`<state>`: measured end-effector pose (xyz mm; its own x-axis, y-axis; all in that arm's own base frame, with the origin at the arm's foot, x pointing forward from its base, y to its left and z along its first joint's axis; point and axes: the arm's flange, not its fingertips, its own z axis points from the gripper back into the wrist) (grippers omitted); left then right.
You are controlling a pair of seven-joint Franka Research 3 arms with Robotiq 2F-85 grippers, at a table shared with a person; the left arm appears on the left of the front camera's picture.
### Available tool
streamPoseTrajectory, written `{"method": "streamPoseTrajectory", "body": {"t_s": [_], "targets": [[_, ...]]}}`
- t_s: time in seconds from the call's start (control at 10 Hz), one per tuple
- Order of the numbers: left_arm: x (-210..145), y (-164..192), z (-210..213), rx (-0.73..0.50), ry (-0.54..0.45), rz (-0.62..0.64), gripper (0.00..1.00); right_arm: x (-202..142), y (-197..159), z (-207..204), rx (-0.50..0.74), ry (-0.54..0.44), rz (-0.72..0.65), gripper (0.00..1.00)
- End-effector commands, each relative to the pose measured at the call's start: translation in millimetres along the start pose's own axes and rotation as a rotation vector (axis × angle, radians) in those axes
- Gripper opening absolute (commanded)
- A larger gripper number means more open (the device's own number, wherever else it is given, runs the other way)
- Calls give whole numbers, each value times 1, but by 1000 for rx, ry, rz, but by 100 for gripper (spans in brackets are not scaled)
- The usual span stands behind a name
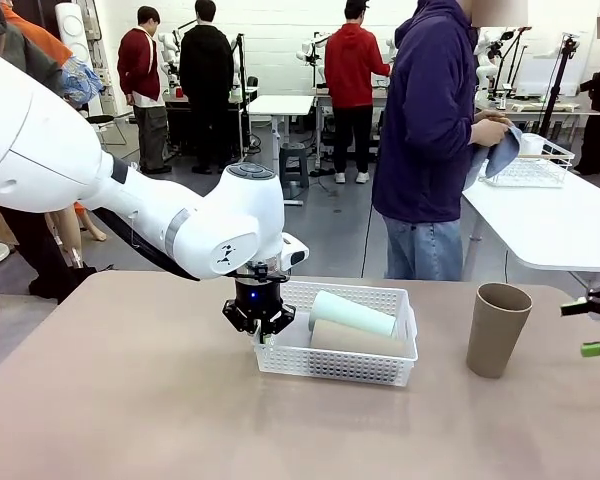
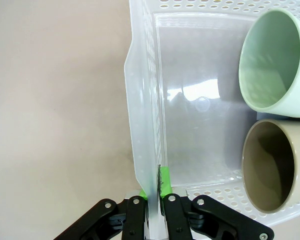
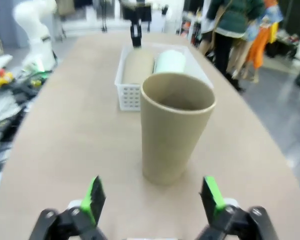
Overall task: Clean and organize the cups into the basket.
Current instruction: Pick up the Reusable plastic cup from the right side of the table and stack it inside the Organizing basket in the center of the table.
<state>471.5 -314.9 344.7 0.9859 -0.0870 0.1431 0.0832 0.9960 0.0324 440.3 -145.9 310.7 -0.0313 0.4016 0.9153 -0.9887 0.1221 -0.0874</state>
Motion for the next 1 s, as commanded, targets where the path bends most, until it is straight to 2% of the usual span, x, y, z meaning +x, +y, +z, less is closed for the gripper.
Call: {"method": "streamPoseTrajectory", "body": {"t_s": [0.0,0.4,0.7,0.9], "targets": [[0,0,0,-1,-1,1,0,-12,-6,-18,19,23,3,100],[0,0,0,-1,-1,1,0,-21,-14,-47,11,30,6,100],[0,0,0,-1,-1,1,0,-33,-34,-63,-6,-20,-116,100],[0,0,0,-1,-1,1,0,-39,-41,-75,6,-19,-157,100]]}}
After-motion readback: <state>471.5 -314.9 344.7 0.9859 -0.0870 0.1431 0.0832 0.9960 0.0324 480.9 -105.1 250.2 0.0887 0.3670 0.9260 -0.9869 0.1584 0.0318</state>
